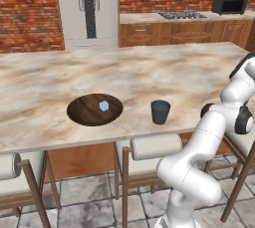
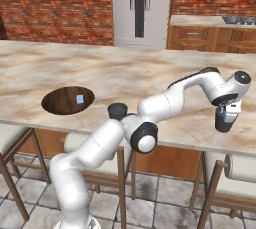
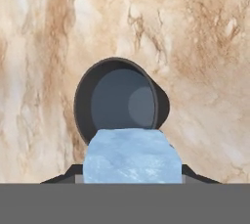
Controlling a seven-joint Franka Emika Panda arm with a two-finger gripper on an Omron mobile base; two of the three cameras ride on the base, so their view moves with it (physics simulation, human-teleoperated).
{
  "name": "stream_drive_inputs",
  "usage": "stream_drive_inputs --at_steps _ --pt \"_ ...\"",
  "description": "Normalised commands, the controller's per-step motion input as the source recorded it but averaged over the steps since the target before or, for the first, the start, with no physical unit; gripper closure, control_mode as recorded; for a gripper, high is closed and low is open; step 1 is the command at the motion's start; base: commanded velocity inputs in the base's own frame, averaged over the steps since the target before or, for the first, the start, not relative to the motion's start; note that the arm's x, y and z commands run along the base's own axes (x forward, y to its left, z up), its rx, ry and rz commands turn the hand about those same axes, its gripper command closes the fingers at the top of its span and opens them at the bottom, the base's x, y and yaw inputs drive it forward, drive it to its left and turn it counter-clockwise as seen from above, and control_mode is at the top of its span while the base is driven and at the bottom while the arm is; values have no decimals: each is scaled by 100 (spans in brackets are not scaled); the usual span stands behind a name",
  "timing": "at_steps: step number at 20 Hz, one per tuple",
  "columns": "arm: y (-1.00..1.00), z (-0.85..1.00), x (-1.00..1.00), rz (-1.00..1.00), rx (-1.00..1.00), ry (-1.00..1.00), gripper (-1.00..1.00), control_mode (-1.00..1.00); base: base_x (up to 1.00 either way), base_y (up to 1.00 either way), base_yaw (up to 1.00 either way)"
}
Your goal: There are four ice cubes in the ice bowl. Place two ice cubes in each glass of water.
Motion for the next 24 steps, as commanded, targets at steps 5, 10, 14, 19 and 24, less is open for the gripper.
stream_drive_inputs --at_steps 5,10,14,19,24 --pt "0 -2 3 0 0 0 100 -100 0 0 0" --pt "0 -6 4 0 0 0 100 -100 0 0 0" --pt "0 -16 19 0 0 2 100 -100 0 0 0" --pt "0 -15 20 0 0 3 100 -100 0 0 0" --pt "-14 -4 22 1 0 4 100 -100 0 0 0"
